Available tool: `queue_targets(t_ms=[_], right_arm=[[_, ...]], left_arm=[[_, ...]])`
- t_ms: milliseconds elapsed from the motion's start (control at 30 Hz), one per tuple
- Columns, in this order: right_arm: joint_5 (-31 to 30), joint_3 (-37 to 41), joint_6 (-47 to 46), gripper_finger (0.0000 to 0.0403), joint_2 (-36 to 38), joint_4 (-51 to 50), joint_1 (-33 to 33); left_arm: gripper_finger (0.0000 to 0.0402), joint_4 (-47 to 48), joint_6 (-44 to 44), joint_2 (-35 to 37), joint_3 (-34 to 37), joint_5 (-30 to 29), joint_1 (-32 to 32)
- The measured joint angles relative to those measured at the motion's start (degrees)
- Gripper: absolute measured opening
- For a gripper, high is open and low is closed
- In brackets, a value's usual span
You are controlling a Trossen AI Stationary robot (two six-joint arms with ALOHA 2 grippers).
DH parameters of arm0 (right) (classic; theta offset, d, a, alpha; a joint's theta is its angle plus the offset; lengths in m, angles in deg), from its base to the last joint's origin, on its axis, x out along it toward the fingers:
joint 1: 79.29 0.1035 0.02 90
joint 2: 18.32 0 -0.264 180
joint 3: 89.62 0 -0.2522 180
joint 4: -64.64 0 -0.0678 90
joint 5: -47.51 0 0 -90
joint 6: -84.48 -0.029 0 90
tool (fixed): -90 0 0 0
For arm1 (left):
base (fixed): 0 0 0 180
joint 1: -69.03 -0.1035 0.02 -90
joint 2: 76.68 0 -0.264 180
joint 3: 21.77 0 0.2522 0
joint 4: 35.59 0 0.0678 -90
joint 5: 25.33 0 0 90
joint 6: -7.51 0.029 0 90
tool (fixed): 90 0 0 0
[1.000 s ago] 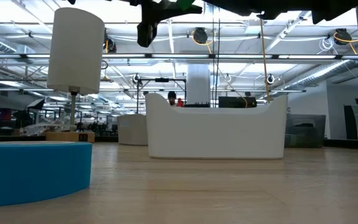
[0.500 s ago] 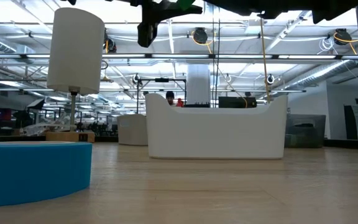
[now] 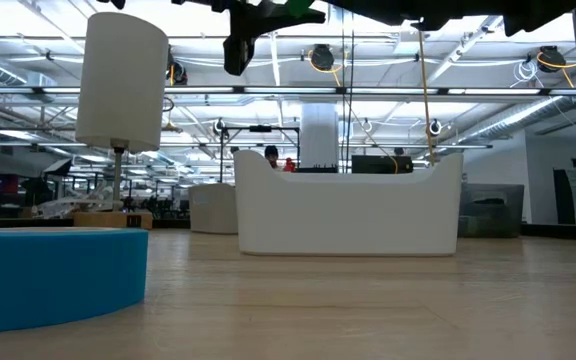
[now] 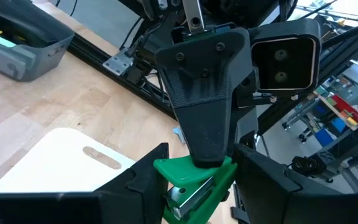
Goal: Pick and place Stapler, Stapler remover, tape
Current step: Put the green stapler into the black bin
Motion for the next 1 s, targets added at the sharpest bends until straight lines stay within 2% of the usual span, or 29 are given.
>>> queue_targets(t_ms=[367,567,1000], right_arm=[[-3.42,0.02,0.91,0.0062,-0.03,-0.81,0.69],[-7.09,0.02,1.6,0.0059,1.77,-3.09,1.59],[-10.33,0.02,-0.15,0.0052,4.23,-7.5,2.26]], left_arm=[[0.0173,1.02,1.74,0.06,0.0,1.21,-1.68],[0.0173,0.49,3.21,0.06,-0.03,0.87,-1.91],[0.0172,0.79,3.43,0.06,-0.2,0.58,-2.44]])
